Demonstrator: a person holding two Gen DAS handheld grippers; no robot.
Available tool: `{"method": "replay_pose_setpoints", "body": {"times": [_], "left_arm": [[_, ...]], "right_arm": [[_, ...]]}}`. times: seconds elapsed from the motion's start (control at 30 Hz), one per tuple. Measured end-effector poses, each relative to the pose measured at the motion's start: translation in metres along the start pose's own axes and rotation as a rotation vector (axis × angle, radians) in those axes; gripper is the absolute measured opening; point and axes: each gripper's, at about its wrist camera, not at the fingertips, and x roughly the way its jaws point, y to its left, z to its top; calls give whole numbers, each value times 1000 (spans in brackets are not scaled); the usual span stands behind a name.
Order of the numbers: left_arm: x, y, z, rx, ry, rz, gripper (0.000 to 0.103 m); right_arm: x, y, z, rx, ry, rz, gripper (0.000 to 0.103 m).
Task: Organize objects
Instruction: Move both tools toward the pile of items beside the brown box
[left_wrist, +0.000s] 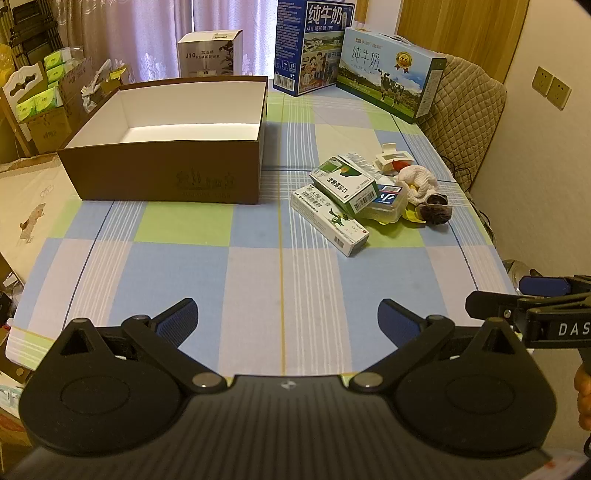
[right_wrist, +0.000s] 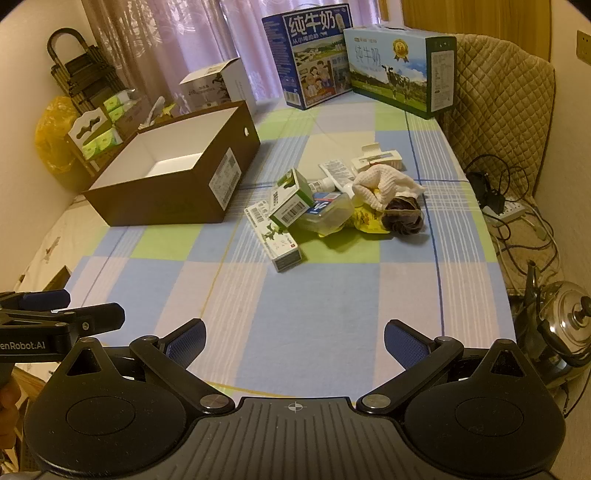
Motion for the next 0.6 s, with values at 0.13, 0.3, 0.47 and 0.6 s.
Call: {"method": "replay_pose_setpoints", "body": {"times": [0.13, 0.3, 0.47, 0.6], "left_arm": [[-2, 0, -1, -3, -2, -1, 102], [-4, -1, -3, -8, -5, 0, 102], [-8, -2, -3, -11, -7, 1, 102], [-9, -3, -4, -14, -7, 4, 102]], "right_arm": [[-6, 4, 0, -2, -2, 3, 101], [-7, 2, -1, -5, -5, 6, 101], [-7, 0, -1, -8, -10, 7, 101], [-9, -2, -1, -8, -13, 11, 101]]}}
